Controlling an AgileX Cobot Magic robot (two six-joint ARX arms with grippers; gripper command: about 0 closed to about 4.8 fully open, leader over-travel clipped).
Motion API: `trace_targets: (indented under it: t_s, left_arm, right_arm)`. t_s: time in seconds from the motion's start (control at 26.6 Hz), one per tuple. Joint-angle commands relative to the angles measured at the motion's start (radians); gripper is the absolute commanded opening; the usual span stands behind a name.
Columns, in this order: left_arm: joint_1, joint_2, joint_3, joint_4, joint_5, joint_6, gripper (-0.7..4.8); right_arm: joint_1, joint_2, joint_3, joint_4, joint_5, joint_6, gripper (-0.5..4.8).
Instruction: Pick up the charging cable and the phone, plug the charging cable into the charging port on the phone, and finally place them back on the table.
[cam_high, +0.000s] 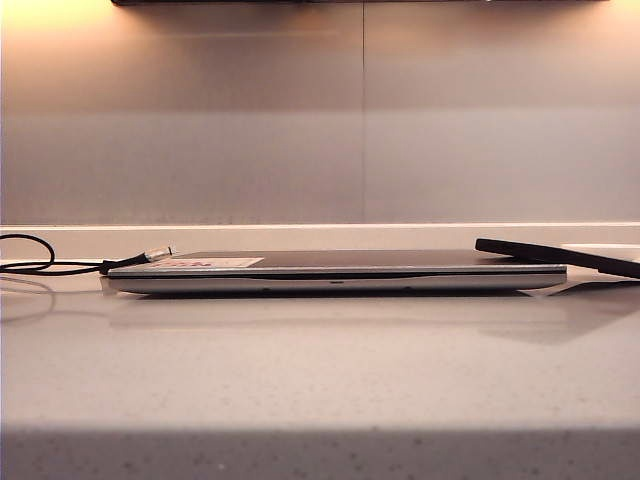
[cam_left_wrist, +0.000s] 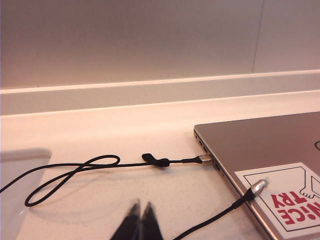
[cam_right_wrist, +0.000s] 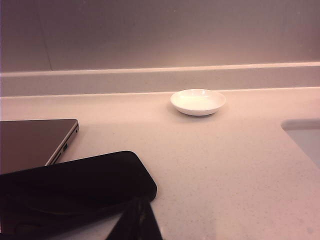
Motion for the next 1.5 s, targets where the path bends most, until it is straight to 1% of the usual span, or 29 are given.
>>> trace_targets:
  t_s: [0.04,0.34,0.49,0.53,0.56,0.68,0.98,1.13,1.2,1.35,1.47,1.5]
  left_arm:
    - [0.0,0.001,0.003,0.011,0.003,0.0,-0.05]
    - [0.0,0.001,0.008,0.016,0.003,-0.003,-0.05]
    - [0.0,0.001,0.026,0.045,0.003,-0.076,-0.05]
    - [-0.001,0.001,0.042,0.049,0.003,-0.114,-0.05]
    - [0.0,0.001,0.054,0.051,0.003,-0.122,-0.05]
    - [0.0,0.001,0.109,0.05,0.003,-0.12,-0.05]
    - [-0.001,0.038,0.229,0.025,0.003,-0.12,-0.05]
    - [-0.001,0.153,0.302,0.029,0.003,-0.12,-0.05]
    - [-0.001,0.204,0.328,0.029,0.003,-0.12,-0.05]
    - [-0.001,0.307,0.37,0.041,0.003,-0.12,-0.05]
    - [-0.002,0.388,0.399,0.054,0.003,-0.12,-0.05]
    - [-0.002,0.442,0.418,0.062,0.003,-0.119,-0.05]
  right_arm:
    - [0.002,-0.002,-0.002,0.02,0.0,-0.003,-0.01]
    - [0.002,-0.002,0.002,0.022,0.0,0.02,-0.01]
    - [0.002,-0.001,0.038,0.017,0.0,0.021,-0.01]
    - [0.002,0.003,0.066,-0.005,0.005,0.025,-0.01]
    - [0.001,0.003,0.086,-0.026,0.005,0.025,-0.02]
    - [0.002,0.013,0.148,-0.066,0.004,0.026,-0.02]
    - [0.002,0.114,0.28,-0.057,0.002,0.026,-0.02]
    - [0.002,0.239,0.414,-0.057,-0.011,0.026,-0.02]
    - [0.002,0.275,0.453,-0.058,-0.035,0.026,-0.02]
    - [0.003,0.353,0.525,-0.058,-0.119,0.026,-0.02]
    - [0.004,0.398,0.562,-0.058,-0.148,0.026,-0.02]
    - [0.005,0.418,0.578,-0.058,-0.157,0.026,-0.02]
